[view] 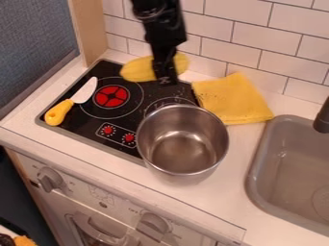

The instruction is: Moved the yellow object to put on the yellow cloth

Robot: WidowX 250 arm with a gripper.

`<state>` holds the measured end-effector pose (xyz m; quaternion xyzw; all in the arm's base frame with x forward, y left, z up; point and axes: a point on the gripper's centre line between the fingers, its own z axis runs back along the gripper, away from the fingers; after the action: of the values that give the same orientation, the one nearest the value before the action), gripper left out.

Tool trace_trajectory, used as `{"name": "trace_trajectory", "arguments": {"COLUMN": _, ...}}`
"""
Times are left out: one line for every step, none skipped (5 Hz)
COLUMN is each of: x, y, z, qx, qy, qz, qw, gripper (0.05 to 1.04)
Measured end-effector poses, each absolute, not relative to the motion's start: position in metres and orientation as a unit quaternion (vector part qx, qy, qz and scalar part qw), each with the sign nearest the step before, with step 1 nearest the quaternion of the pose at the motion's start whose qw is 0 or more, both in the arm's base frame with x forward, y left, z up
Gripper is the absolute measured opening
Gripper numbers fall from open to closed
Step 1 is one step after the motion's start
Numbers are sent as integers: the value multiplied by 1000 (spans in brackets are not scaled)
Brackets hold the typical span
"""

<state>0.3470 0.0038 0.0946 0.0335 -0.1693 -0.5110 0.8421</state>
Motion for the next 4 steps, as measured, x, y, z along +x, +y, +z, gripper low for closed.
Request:
{"name": "trace_trajectory", "arguments": {"x": 366, "y": -25, "z": 89, "qx": 25, "qy": -174, "qz": -526, "qw": 832, "gripper": 654}}
{"name": "trace_trajectory", "arguments": {"x": 380, "y": -50, "z": 77, "qx": 19, "qy": -165, "qz": -545, "qw": 821, "gripper": 654}}
{"name": "trace_trajectory", "arguments": {"x": 395, "y": -67, "z": 62, "qx": 17, "qy": -156, "qz": -555, "qw": 817, "gripper": 654}}
{"name": "trace_trajectory", "arguments": {"x": 404, "y": -77, "z": 42, "qx": 19, "qy": -138, "qz": -564, "qw": 814, "gripper": 654}}
